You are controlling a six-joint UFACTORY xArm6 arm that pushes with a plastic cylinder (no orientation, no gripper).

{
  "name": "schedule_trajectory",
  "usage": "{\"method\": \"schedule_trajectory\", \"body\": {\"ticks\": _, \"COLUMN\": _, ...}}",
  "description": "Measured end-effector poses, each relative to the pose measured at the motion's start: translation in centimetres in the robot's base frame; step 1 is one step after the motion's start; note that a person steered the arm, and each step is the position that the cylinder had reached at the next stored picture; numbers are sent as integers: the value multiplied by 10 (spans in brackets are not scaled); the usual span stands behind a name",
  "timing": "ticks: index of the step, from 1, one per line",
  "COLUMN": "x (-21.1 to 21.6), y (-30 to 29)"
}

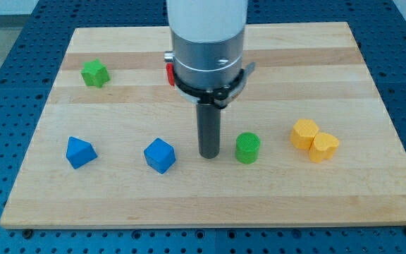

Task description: Move the green circle towards the center of the board

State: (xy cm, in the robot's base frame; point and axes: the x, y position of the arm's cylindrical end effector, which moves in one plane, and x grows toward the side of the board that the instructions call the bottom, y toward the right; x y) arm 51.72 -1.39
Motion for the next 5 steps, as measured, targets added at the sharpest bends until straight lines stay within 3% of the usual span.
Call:
{"method": "schedule_trajectory", "body": {"ticks": 1, "x": 43, "y": 1}}
{"method": "schedule_trajectory", "body": {"ticks": 2, "x": 71, "y": 44}}
{"method": "schedule_trajectory", "body": {"ticks": 3, "x": 54, "y": 86}}
{"method": "schedule_trajectory", "body": {"ticks": 5, "x": 6, "y": 49}}
